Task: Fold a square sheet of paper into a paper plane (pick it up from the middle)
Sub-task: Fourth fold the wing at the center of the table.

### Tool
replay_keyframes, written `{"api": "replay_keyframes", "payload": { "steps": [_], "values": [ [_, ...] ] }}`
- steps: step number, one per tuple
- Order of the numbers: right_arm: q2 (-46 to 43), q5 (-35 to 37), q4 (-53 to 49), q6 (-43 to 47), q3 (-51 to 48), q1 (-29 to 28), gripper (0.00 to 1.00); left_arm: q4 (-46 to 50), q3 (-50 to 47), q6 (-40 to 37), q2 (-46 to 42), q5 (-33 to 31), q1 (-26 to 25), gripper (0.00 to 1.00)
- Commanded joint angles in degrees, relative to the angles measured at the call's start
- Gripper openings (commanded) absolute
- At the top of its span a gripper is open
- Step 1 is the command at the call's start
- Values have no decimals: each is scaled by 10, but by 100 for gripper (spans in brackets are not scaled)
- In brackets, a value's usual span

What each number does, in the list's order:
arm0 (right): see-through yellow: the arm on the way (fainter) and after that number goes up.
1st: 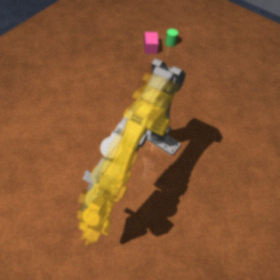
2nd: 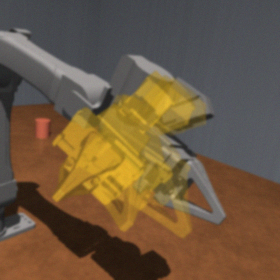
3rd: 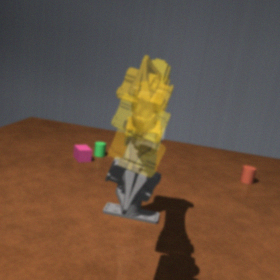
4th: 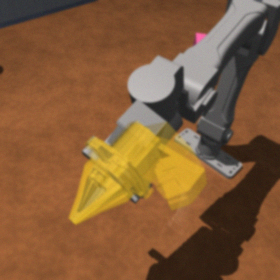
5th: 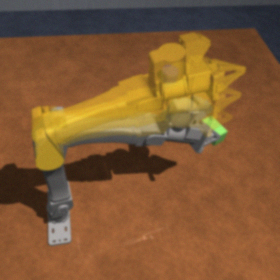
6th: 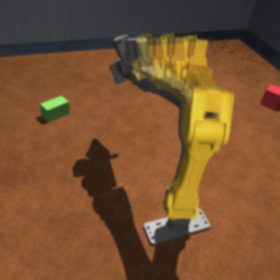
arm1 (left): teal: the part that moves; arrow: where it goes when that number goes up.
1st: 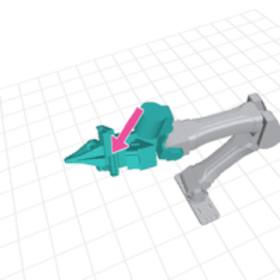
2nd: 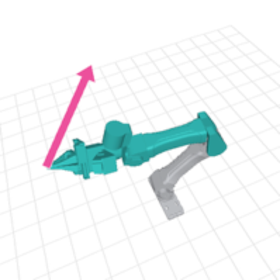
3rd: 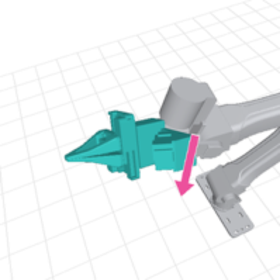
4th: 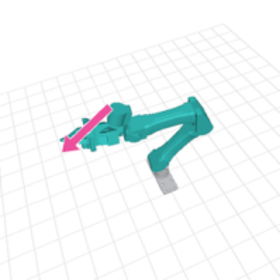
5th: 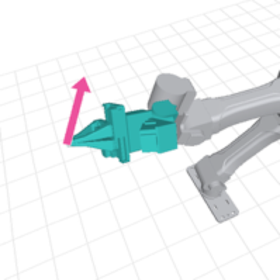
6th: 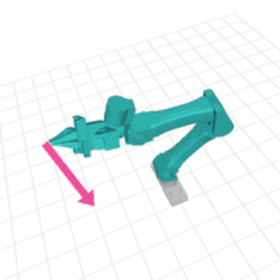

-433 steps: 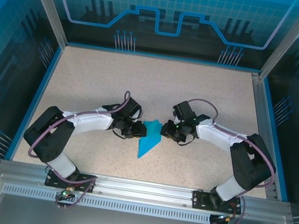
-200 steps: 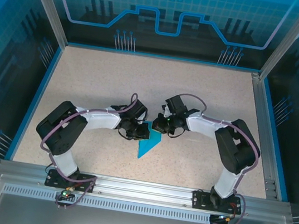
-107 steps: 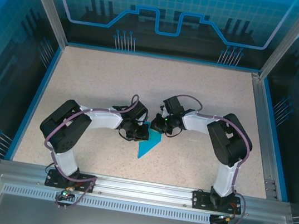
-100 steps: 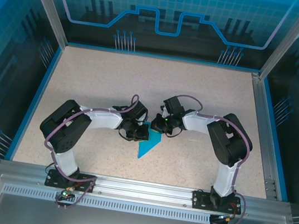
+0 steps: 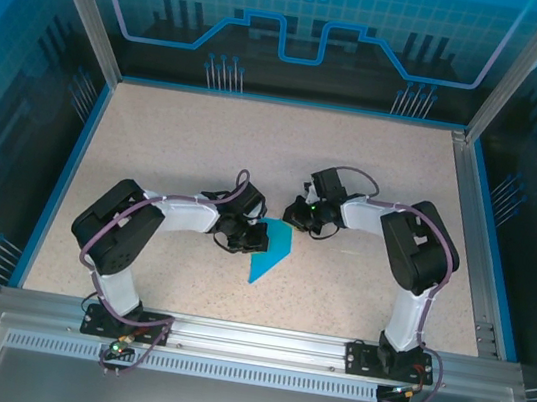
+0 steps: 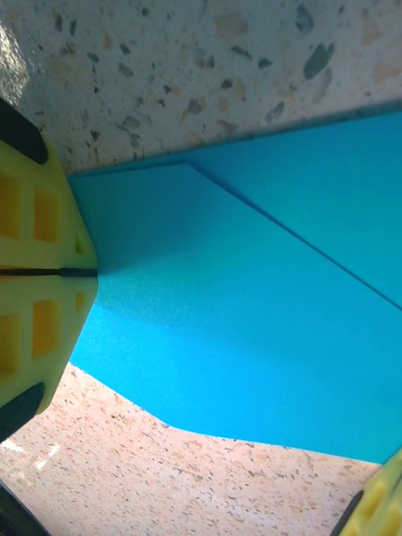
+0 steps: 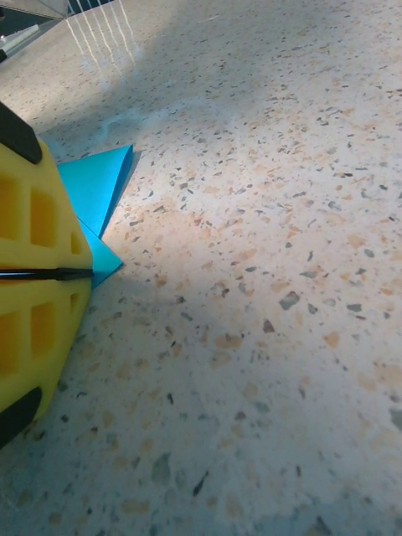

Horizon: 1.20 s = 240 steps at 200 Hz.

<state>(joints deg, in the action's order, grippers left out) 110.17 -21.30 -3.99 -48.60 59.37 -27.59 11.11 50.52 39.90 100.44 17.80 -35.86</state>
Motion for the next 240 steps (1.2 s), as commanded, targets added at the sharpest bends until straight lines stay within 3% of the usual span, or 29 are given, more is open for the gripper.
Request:
{"api": "replay_keyframes", "payload": {
  "steps": [1, 66, 119, 151, 189, 240],
  "values": [
    [-4, -4, -1, 18, 7, 13, 11, 40, -13, -20, 16, -15, -4, 9],
    [-111, 34, -88, 38, -26, 1, 22, 48, -11, -21, 6, -17, -4, 9],
    [-173, 32, -81, 26, -110, -13, 30, 57, -6, -25, -5, -18, -4, 9],
    [-180, 38, -92, 26, -121, -36, 34, 63, 4, -26, -6, -19, -4, 10],
    [-168, 54, -121, 11, -118, -57, 32, 74, 12, -33, -6, -23, -4, 10],
    [-172, 53, -91, -5, -140, -65, 36, 77, 25, -32, 2, -22, -3, 10]
  ]
}}
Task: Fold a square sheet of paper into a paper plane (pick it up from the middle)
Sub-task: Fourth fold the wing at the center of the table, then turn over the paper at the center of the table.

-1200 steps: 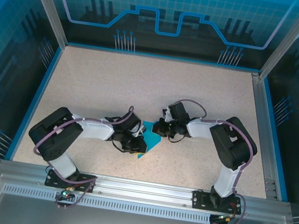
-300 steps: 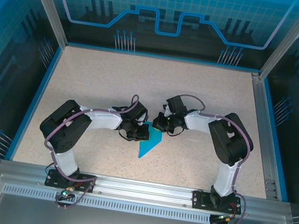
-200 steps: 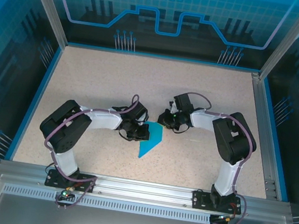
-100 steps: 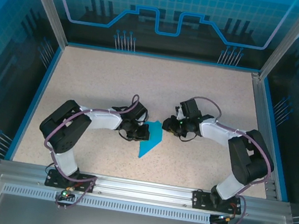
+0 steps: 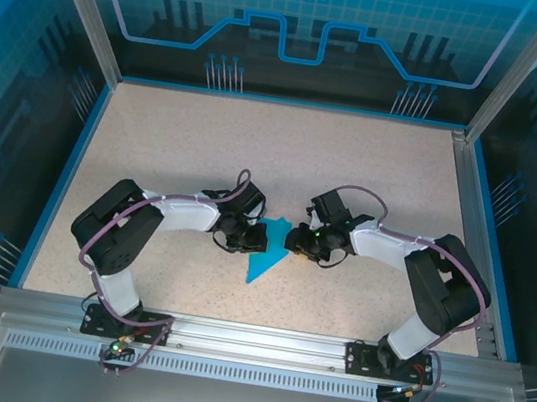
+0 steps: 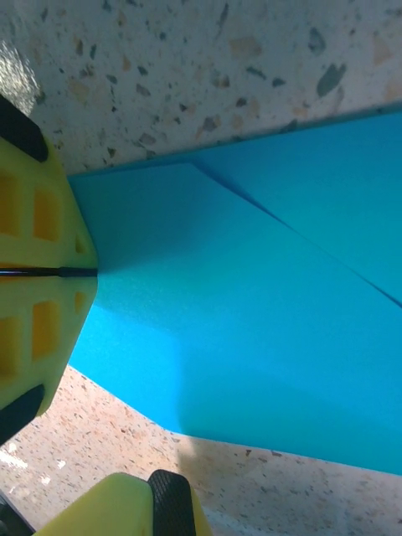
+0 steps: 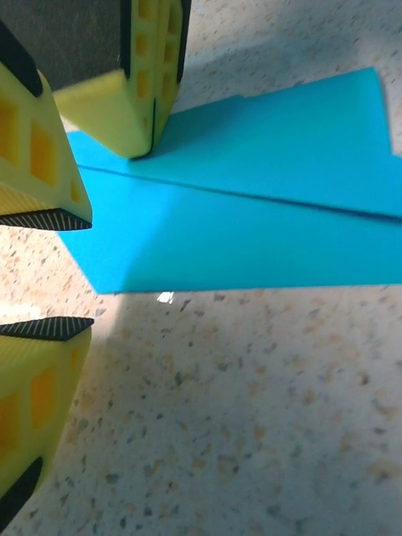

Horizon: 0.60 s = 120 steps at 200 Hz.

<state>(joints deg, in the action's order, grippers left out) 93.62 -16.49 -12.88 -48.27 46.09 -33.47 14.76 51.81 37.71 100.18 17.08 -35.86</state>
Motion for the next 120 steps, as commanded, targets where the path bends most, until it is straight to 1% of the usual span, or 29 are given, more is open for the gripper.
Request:
{"api": "replay_keyframes", "payload": {
  "steps": [1, 14, 42, 97, 120],
  "values": [
    [-6, 5, -3, -8, -7, -6, 36, 40, 12, -10, 4, -14, -3, 10],
    [0, 4, -7, -6, -3, -7, 36, 37, 14, -9, 6, -13, -4, 10],
    [7, -24, 32, -13, -11, -11, 36, 38, 19, -10, 15, -9, -3, 10],
    [40, -22, 32, -15, 3, -12, 34, 35, 19, -9, 19, -7, -4, 11],
    [43, -43, 65, -24, -7, -13, 33, 35, 20, -8, 22, -5, -3, 10]
  ]
}}
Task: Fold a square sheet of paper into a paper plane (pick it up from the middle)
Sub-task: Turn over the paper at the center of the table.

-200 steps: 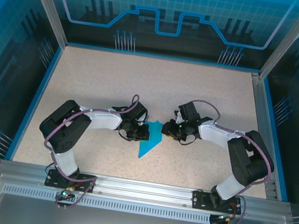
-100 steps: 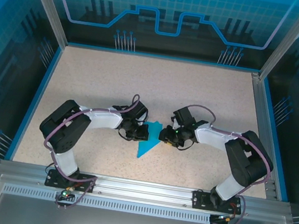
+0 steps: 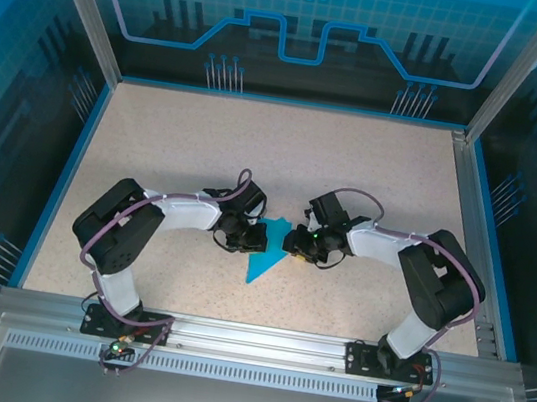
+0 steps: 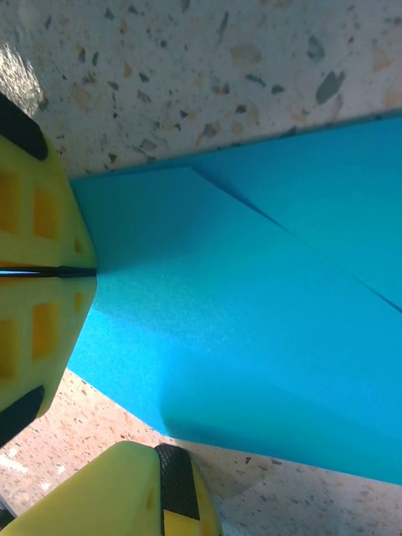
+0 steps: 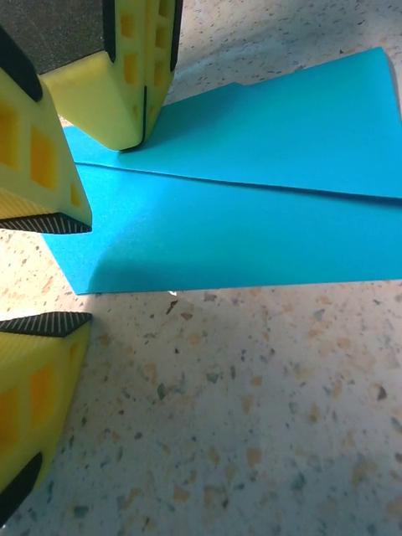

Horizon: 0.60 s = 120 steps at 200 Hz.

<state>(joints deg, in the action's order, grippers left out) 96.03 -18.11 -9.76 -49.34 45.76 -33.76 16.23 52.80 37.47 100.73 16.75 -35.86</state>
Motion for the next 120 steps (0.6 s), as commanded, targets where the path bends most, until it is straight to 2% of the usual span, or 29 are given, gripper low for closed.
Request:
{"api": "replay_keyframes", "payload": {
  "steps": [1, 52, 120],
  "values": [
    [19, -28, 35, -14, -5, -11, 33, 20, 10, -6, 16, -1, -3, 10],
    [31, -47, 71, -35, -9, -14, 29, 16, 8, -6, 21, 3, -3, 11],
    [21, -36, 116, -60, -10, -16, 37, 8, 4, 3, 9, 4, -4, 10]
  ]
}}
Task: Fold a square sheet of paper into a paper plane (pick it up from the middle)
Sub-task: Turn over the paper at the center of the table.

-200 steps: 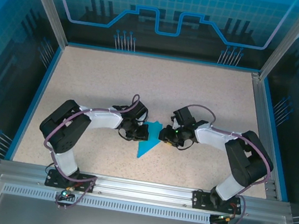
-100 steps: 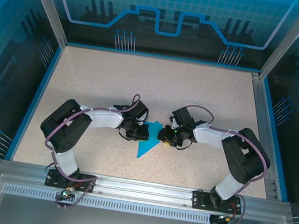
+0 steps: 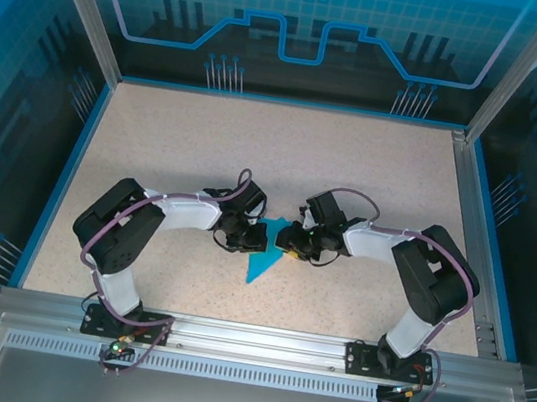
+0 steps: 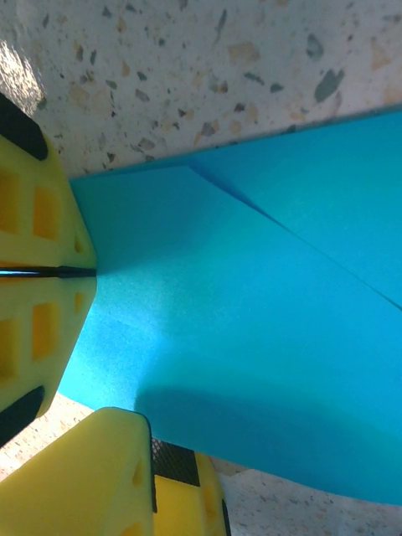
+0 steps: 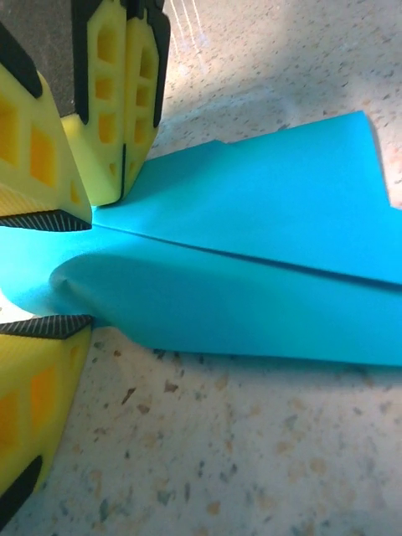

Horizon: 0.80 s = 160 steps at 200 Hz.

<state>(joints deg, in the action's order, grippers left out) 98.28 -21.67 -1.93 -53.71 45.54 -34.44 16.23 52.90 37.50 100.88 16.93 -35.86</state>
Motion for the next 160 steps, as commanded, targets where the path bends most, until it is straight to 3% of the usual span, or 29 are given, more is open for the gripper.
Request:
{"api": "replay_keyframes", "payload": {
  "steps": [1, 69, 160],
  "values": [
    [-2, 0, 39, -18, -8, -8, 37, 7, 2, 3, 7, 2, -4, 10],
    [15, 10, 77, -32, 2, 3, 41, -57, -30, 44, -32, 28, 15, 11],
    [48, -48, 121, 7, 25, 26, 43, -37, -53, 40, -70, -20, 29, 12]
  ]
}}
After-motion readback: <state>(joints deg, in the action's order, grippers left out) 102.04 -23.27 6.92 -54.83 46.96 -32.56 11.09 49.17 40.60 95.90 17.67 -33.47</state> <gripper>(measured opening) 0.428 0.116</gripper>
